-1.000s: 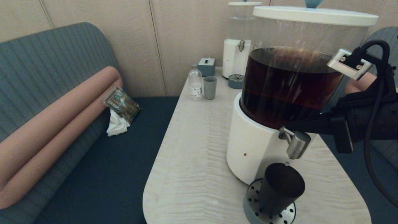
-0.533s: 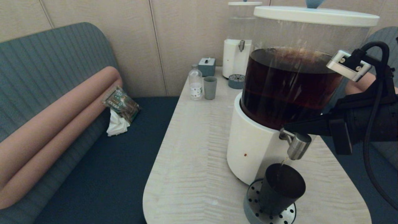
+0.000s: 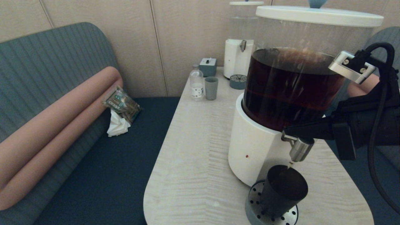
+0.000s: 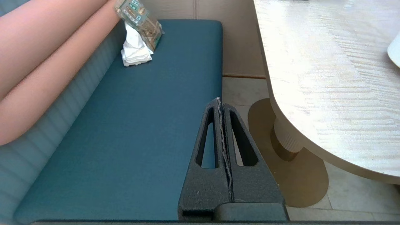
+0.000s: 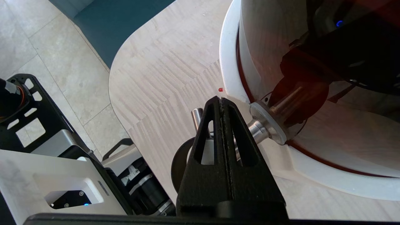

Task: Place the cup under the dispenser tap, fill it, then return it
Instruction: Turn on the faucet

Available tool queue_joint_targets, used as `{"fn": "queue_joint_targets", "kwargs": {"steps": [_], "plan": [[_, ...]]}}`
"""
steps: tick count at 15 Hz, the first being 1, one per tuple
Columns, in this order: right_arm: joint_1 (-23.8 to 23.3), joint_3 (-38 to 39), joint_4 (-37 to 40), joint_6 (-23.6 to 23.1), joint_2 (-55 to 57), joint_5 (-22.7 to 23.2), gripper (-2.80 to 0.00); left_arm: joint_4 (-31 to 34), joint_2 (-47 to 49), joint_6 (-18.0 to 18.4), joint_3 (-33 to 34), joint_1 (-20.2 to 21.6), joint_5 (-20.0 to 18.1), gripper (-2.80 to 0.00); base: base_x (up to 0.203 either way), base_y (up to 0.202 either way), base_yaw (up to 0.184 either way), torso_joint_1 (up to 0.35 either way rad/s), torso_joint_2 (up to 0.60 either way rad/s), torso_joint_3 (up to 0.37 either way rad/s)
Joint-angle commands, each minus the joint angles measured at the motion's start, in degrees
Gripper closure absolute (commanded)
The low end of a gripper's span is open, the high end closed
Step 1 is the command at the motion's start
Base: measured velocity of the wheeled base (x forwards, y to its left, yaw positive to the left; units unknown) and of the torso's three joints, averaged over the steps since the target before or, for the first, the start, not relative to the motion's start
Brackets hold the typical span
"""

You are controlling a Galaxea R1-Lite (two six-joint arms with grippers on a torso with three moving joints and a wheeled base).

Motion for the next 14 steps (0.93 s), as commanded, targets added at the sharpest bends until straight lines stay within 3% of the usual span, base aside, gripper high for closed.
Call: {"fn": "queue_joint_targets", "kwargs": {"steps": [1, 7, 14], "plan": [[-0.5, 0.0, -0.3, 0.1, -0.2, -0.1, 0.00, 0.0, 0.1, 0.0, 0.0, 0.0, 0.1, 0.00, 0.000, 0.000, 0.000, 0.000, 0.00, 0.000], [-5.2, -0.8, -4.5, 1.9, -1.7, -4.4, 0.00, 0.0, 0.1, 0.0, 0.0, 0.0, 0.1, 0.00, 0.000, 0.000, 0.000, 0.000, 0.00, 0.000], [-8.3, 3.2, -3.9, 2.7, -11.4, -5.0, 0.00, 0.0, 0.1, 0.0, 0.0, 0.0, 0.0, 0.00, 0.000, 0.000, 0.000, 0.000, 0.00, 0.000]]}}
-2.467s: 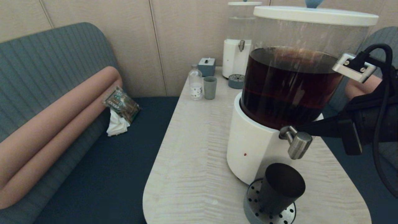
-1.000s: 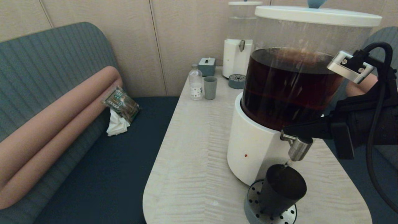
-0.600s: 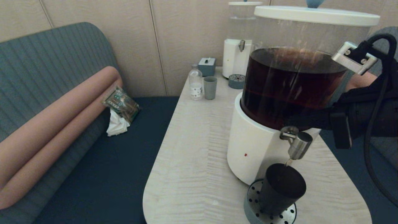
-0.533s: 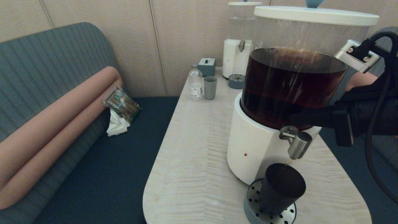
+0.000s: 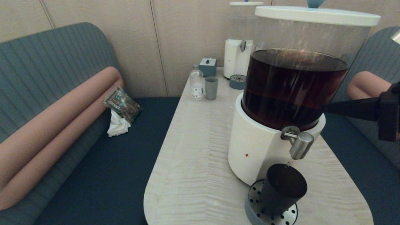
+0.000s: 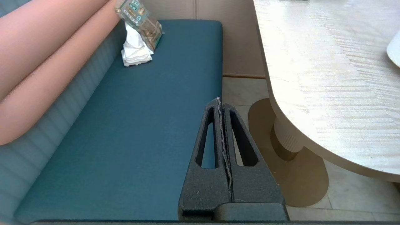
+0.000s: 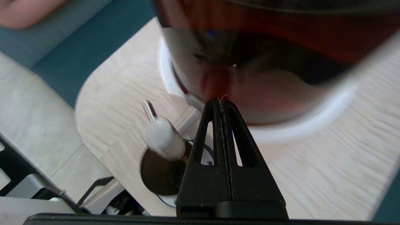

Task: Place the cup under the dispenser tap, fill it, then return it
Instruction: Turn off the faucet

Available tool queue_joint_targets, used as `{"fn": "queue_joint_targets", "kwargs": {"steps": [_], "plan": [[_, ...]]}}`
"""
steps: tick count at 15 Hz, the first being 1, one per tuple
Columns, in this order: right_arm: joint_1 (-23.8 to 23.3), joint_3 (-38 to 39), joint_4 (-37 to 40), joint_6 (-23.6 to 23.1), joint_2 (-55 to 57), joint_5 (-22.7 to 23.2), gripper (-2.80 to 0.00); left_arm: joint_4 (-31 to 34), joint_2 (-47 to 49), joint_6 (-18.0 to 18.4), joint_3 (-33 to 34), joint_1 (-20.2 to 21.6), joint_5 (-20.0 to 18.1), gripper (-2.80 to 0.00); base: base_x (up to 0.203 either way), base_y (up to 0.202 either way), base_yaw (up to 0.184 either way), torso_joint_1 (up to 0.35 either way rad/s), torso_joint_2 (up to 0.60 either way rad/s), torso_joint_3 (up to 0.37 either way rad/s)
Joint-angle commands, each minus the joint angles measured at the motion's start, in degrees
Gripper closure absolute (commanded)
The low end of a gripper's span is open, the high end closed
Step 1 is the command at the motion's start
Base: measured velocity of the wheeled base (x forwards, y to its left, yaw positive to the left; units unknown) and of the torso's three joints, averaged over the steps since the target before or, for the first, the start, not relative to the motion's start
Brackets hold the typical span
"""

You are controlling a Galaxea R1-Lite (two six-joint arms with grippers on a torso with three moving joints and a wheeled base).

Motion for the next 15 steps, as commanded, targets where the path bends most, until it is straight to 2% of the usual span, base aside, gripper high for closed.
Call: {"fn": "queue_joint_targets", "kwargs": {"steps": [1, 4, 6, 7, 9, 15], "plan": [[-2.2, 2.0, 0.2, -0.1, -4.5, -0.2, 0.00, 0.0, 0.1, 0.0, 0.0, 0.0, 0.0, 0.00, 0.000, 0.000, 0.000, 0.000, 0.00, 0.000], [-6.3, 6.1, -0.4, -0.7, -10.6, -4.5, 0.00, 0.0, 0.1, 0.0, -0.1, 0.0, 0.1, 0.00, 0.000, 0.000, 0.000, 0.000, 0.00, 0.000], [-8.1, 9.9, -0.5, -1.6, -14.6, -13.1, 0.00, 0.0, 0.1, 0.0, 0.0, 0.0, 0.0, 0.00, 0.000, 0.000, 0.000, 0.000, 0.00, 0.000], [-9.1, 11.6, -0.6, -2.3, -16.5, -15.9, 0.00, 0.0, 0.1, 0.0, 0.0, 0.0, 0.0, 0.00, 0.000, 0.000, 0.000, 0.000, 0.00, 0.000], [-9.5, 13.5, -1.2, -2.5, -20.0, -17.4, 0.00, 0.0, 0.1, 0.0, 0.0, 0.0, 0.0, 0.00, 0.000, 0.000, 0.000, 0.000, 0.00, 0.000], [-9.8, 20.6, -3.1, -1.6, -29.4, -18.1, 0.00, 0.0, 0.1, 0.0, -0.1, 0.0, 0.1, 0.00, 0.000, 0.000, 0.000, 0.000, 0.00, 0.000]]}}
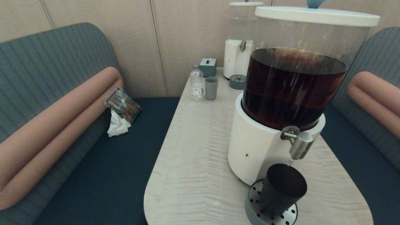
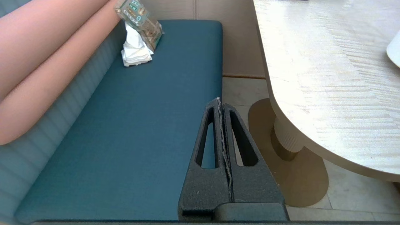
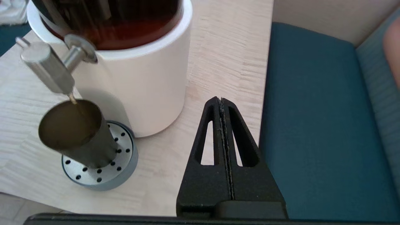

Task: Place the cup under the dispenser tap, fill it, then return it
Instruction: Turn off the faucet

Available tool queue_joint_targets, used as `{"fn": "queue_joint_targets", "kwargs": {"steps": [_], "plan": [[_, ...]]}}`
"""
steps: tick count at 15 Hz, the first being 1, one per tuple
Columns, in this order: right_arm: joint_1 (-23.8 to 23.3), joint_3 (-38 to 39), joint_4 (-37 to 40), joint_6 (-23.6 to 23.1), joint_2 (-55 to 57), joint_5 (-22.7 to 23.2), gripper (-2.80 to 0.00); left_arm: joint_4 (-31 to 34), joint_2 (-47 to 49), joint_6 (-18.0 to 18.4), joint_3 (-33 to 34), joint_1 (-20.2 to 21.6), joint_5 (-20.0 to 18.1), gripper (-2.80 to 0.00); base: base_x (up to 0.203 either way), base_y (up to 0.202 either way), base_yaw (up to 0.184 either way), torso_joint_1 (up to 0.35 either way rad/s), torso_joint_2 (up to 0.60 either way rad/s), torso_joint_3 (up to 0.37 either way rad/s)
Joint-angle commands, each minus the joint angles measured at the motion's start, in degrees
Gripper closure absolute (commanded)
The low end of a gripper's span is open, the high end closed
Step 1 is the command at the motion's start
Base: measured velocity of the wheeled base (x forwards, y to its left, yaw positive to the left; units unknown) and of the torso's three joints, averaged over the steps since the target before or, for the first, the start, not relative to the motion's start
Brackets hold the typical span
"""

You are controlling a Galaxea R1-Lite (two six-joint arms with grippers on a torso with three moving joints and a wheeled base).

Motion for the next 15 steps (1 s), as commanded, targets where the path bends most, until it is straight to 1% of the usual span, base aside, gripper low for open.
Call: {"fn": "queue_joint_targets", "kwargs": {"steps": [1, 3, 6, 8, 11, 13, 15], "plan": [[-0.3, 1.7, 0.1, 0.0, -4.6, -0.7, 0.00, 0.0, 0.1, 0.0, 0.0, 0.0, -0.1, 0.00, 0.000, 0.000, 0.000, 0.000, 0.00, 0.000], [-1.2, 4.4, -1.6, 0.0, -8.5, -2.3, 0.00, 0.0, 0.1, 0.0, 0.0, 0.0, -0.1, 0.00, 0.000, 0.000, 0.000, 0.000, 0.00, 0.000], [-4.3, 9.4, -10.4, -0.5, -14.8, -2.5, 0.00, 0.0, 0.1, 0.0, 0.0, 0.0, -0.1, 0.00, 0.000, 0.000, 0.000, 0.000, 0.00, 0.000], [-5.8, 13.3, -14.3, -0.4, -19.5, -2.3, 0.00, 0.0, 0.1, 0.0, 0.0, 0.0, 0.1, 0.00, 0.000, 0.000, 0.000, 0.000, 0.00, 0.000], [-7.5, 18.7, -15.2, -0.6, -23.9, -1.1, 0.00, 0.0, 0.1, 0.0, 0.0, 0.0, 0.0, 0.00, 0.000, 0.000, 0.000, 0.000, 0.00, 0.000], [-8.2, 20.4, -15.2, -0.8, -26.2, -0.8, 0.00, 0.0, 0.1, 0.0, 0.0, 0.0, -0.1, 0.00, 0.000, 0.000, 0.000, 0.000, 0.00, 0.000], [-10.4, 21.4, -15.2, -0.8, -29.2, 0.5, 0.00, 0.0, 0.1, 0.0, 0.0, 0.0, 0.1, 0.00, 0.000, 0.000, 0.000, 0.000, 0.00, 0.000]]}}
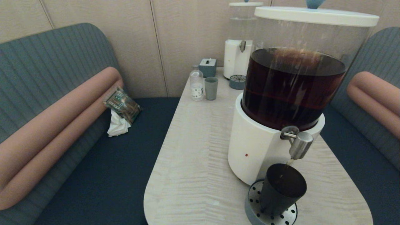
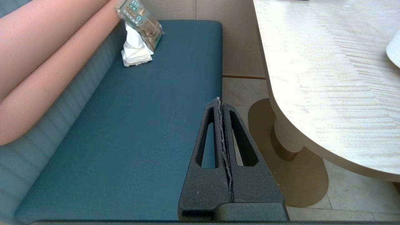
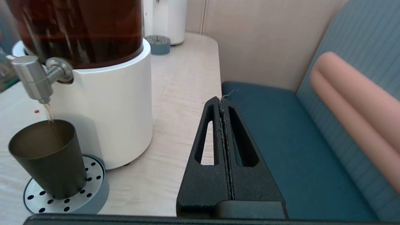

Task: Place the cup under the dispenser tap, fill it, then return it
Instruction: Turn off the faucet

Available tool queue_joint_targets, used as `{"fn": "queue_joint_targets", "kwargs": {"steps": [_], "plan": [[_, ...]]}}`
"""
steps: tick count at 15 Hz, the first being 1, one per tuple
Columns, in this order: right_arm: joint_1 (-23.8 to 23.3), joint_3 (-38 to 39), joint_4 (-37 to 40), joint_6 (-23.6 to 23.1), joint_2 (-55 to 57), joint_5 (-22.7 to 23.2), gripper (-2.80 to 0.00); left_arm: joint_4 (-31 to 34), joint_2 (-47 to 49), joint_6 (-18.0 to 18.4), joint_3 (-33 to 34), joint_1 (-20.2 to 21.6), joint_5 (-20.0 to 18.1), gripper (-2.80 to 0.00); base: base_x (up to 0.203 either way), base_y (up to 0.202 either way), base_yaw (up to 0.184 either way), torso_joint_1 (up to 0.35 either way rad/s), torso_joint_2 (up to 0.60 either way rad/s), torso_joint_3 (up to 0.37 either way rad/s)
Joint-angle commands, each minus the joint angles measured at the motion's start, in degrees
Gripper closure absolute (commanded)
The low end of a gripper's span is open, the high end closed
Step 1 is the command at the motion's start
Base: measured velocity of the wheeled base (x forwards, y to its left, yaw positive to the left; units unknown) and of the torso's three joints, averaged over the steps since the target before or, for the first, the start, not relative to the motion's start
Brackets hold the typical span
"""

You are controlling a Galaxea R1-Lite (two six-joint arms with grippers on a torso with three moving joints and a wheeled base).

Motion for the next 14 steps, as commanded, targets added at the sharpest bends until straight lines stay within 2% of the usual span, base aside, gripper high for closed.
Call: {"fn": "queue_joint_targets", "kwargs": {"steps": [1, 4, 9, 11, 14], "plan": [[-1.8, 0.9, 0.0, 0.0, -3.8, 0.6, 0.00, 0.0, 0.1, 0.0, 0.0, 0.0, -0.1, 0.00, 0.000, 0.000, 0.000, 0.000, 0.00, 0.000], [-3.2, 3.7, -2.9, 0.3, -5.6, 0.5, 0.00, 0.0, 0.1, 0.0, 0.0, 0.0, 0.1, 0.00, 0.000, 0.000, 0.000, 0.000, 0.00, 0.000], [-2.2, 9.7, -5.7, -0.1, -12.4, -0.2, 0.00, 0.0, 0.1, 0.0, 0.0, 0.0, -0.1, 0.00, 0.000, 0.000, 0.000, 0.000, 0.00, 0.000], [-2.0, 13.2, -10.7, -0.1, -13.0, -1.6, 0.00, 0.0, 0.1, 0.0, 0.0, 0.0, 0.0, 0.00, 0.000, 0.000, 0.000, 0.000, 0.00, 0.000], [-2.0, 20.1, -13.2, -3.2, -18.2, -1.1, 0.00, 0.0, 0.1, 0.0, 0.0, 0.0, -0.1, 0.00, 0.000, 0.000, 0.000, 0.000, 0.00, 0.000]]}}
